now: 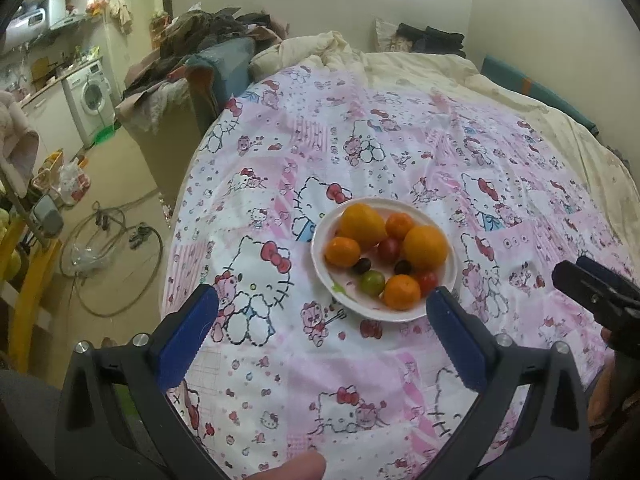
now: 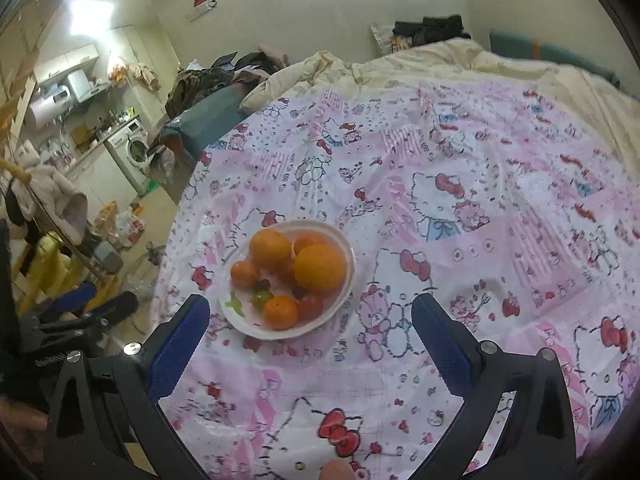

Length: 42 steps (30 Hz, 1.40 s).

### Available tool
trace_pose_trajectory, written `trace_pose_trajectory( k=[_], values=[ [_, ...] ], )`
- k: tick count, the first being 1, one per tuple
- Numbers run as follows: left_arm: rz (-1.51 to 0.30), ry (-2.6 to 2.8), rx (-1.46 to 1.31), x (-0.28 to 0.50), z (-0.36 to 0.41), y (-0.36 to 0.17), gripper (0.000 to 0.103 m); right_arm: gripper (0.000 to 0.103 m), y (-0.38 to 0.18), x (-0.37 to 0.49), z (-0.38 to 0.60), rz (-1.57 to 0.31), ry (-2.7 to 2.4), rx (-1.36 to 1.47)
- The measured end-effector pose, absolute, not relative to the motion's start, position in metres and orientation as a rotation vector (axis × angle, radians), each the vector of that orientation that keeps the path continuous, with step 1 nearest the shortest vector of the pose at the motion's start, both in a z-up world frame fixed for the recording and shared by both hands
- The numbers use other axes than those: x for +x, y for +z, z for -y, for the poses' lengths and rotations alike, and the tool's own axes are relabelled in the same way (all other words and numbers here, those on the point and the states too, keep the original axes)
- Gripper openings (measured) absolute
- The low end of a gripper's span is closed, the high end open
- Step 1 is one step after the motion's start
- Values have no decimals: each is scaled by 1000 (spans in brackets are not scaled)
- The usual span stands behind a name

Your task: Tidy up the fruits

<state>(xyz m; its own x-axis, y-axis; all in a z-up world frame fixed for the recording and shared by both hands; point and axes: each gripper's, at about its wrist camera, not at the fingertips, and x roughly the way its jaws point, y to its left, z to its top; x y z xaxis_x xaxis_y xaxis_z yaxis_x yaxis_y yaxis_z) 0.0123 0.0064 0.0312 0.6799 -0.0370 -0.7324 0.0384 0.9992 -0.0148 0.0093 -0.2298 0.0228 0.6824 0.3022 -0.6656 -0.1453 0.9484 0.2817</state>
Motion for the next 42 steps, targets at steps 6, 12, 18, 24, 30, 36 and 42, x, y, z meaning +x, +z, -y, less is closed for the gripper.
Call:
trace_pose_trajectory(
  k=[6,12,18,24,30,36,42],
  values=[
    [-817,-20,6,10,-11,24,103,103,13,12,215,-765,198,115],
    [-821,-8,8,14,-11,19,103,103,9,17,208,-758,181,79],
    [-812,-25,7,14,-5,19,103,103,7,19,208,-767,179,87],
    [-794,-34,17,12,-1,23,103,103,6,19,208,-768,180,86],
    [-790,-32,19,11,0,23,103,103,6,19,207,-768,181,80],
    [-787,-31,19,11,0,24,103,103,6,18,206,-767,179,82],
    [-789,-27,17,11,-1,25,103,103,6,19,207,-767,180,81]
  ],
)
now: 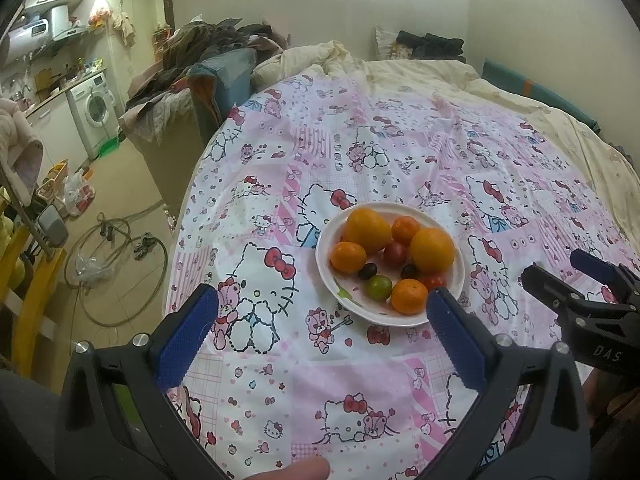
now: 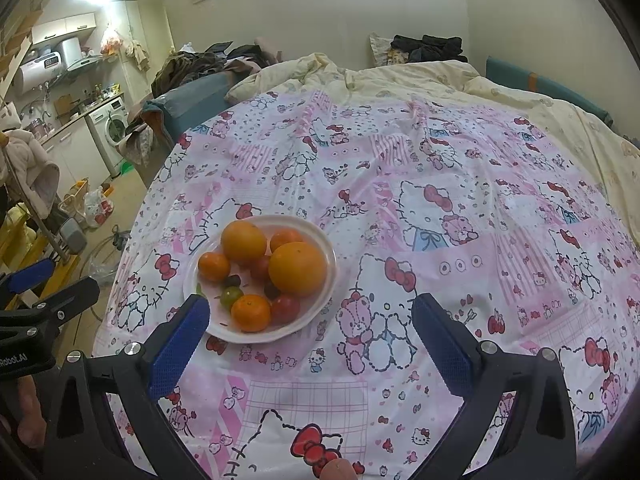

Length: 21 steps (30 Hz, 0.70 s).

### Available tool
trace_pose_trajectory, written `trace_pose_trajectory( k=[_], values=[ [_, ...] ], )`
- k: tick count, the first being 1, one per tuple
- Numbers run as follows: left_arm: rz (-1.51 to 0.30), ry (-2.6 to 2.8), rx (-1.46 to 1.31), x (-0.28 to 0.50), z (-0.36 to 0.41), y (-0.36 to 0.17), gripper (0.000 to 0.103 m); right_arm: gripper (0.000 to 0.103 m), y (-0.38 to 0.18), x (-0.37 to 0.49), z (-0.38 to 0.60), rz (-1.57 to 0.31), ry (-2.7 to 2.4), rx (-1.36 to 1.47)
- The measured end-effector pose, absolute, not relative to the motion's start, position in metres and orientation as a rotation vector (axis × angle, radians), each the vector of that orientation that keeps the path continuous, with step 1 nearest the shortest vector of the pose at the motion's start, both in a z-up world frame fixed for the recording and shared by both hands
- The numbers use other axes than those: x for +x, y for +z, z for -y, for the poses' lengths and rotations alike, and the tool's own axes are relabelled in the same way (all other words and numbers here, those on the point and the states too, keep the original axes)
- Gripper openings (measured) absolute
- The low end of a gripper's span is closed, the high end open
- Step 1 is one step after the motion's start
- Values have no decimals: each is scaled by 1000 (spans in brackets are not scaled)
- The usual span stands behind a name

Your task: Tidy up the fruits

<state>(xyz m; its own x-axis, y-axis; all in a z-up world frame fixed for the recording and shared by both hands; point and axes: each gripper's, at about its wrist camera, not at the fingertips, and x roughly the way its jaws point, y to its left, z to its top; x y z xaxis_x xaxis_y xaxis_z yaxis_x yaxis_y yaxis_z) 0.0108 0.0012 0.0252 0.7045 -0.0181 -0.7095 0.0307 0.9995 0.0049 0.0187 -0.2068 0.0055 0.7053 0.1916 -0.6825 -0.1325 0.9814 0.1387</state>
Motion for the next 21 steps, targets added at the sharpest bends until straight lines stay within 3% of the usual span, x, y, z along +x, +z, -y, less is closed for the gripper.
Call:
trace_pose_trajectory(
  k=[21],
  values=[
    [-801,-18,14,11,-3,21,103,103,5,19,208,-769,182,83]
  ],
)
